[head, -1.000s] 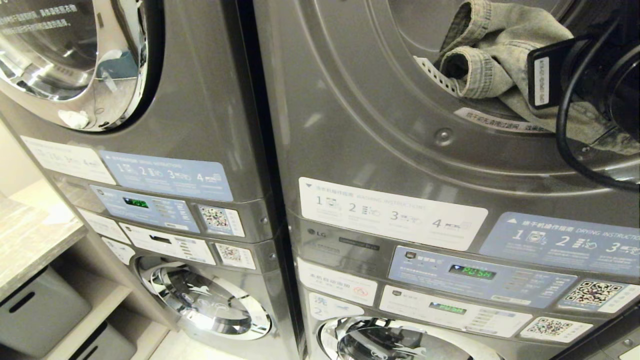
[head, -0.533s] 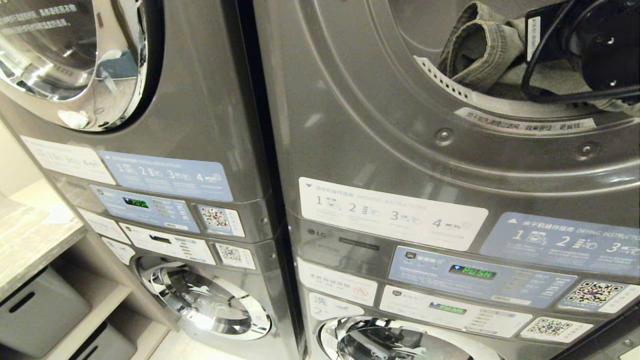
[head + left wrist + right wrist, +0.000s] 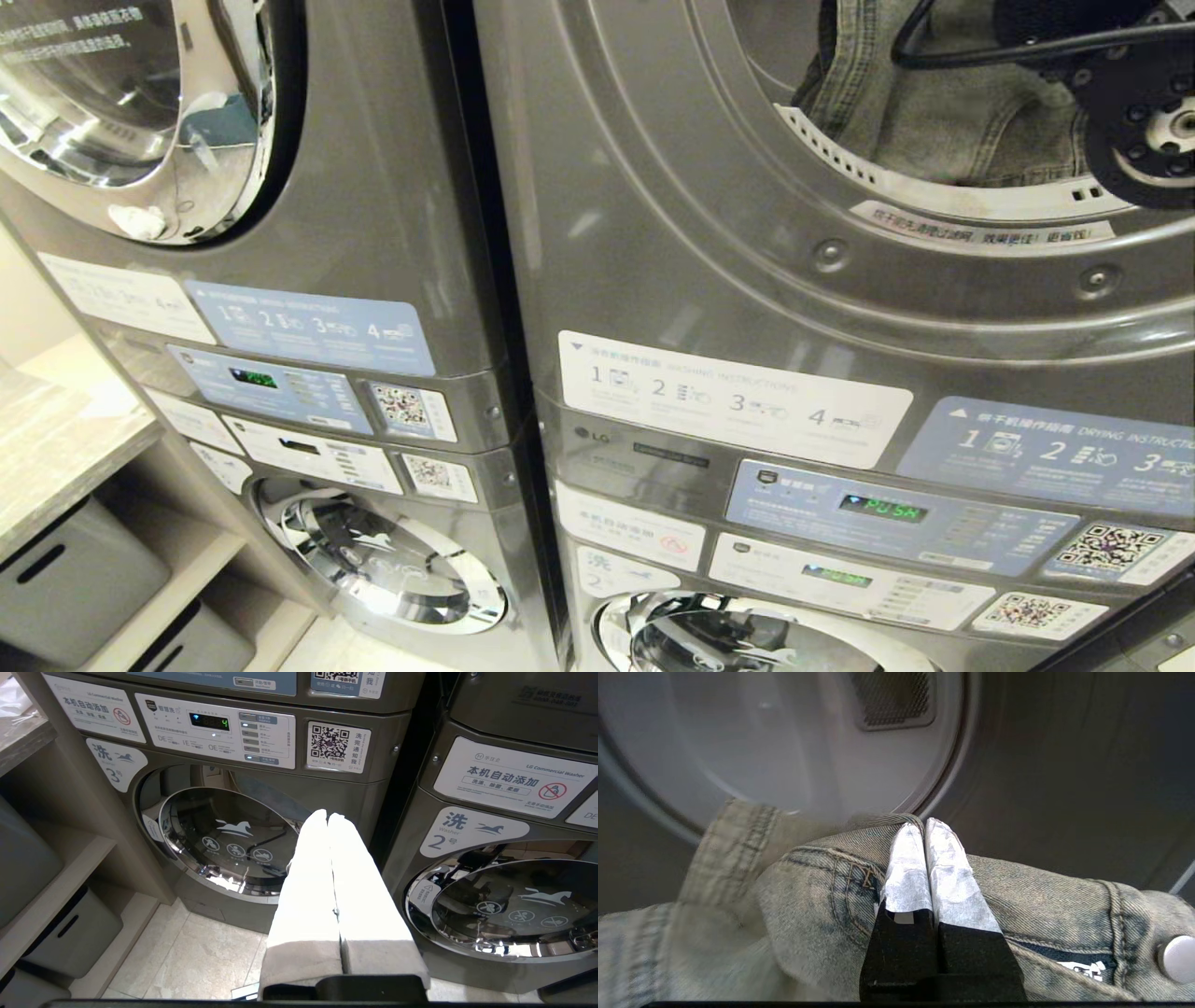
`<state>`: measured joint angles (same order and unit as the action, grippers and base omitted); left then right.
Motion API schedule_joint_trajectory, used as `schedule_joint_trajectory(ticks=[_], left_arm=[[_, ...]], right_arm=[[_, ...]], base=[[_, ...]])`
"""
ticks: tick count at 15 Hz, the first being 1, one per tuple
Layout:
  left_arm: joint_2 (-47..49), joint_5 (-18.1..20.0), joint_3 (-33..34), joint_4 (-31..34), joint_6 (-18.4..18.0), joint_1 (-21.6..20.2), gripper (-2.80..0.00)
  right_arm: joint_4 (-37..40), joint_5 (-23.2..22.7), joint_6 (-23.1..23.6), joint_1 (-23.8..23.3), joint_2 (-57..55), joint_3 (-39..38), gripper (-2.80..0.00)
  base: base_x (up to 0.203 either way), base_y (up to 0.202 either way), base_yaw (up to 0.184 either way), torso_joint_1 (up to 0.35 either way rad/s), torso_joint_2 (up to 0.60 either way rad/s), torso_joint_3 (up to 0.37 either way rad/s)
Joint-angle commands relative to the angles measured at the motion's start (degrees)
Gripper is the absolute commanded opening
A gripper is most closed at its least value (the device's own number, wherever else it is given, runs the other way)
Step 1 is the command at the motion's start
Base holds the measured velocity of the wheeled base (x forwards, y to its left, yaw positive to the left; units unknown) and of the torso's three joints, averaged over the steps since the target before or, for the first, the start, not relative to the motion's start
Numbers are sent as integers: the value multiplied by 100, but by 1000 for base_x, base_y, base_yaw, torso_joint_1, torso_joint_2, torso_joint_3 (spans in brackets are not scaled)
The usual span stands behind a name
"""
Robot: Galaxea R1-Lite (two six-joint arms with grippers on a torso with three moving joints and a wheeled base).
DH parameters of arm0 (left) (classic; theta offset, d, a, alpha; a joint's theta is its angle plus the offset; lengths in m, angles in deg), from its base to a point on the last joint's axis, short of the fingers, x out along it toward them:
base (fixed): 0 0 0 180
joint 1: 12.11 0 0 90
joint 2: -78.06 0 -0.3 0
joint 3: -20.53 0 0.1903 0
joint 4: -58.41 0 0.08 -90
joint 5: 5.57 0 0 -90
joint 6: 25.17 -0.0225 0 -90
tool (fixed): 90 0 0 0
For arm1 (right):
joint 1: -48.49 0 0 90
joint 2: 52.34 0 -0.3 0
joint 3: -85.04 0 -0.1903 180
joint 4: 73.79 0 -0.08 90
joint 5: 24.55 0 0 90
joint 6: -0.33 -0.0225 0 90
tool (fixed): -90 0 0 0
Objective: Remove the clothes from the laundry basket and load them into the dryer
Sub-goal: Put the clothes in the dryer
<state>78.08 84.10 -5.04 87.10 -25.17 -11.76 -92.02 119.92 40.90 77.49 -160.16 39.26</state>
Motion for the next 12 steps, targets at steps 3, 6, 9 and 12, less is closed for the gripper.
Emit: schedule_joint_trajectory(ticks=[3, 6, 9, 12], left_arm=[[-2, -2, 1, 3, 0, 0, -280], [-2, -2, 1, 3, 0, 0, -280], [-2, -2, 1, 3, 0, 0, -280], [-2, -2, 1, 3, 0, 0, -280]], right_arm=[[-50, 34, 118, -242, -309, 72, 0], [181, 50, 97, -573, -452, 103, 0], [394, -211, -413, -545, -93, 91, 0], [485, -748, -545, -262, 468, -115, 0]], base=[[0, 0, 0, 0, 0, 0], [0, 0, 0, 0, 0, 0], [0, 0, 0, 0, 0, 0], [0, 0, 0, 0, 0, 0]])
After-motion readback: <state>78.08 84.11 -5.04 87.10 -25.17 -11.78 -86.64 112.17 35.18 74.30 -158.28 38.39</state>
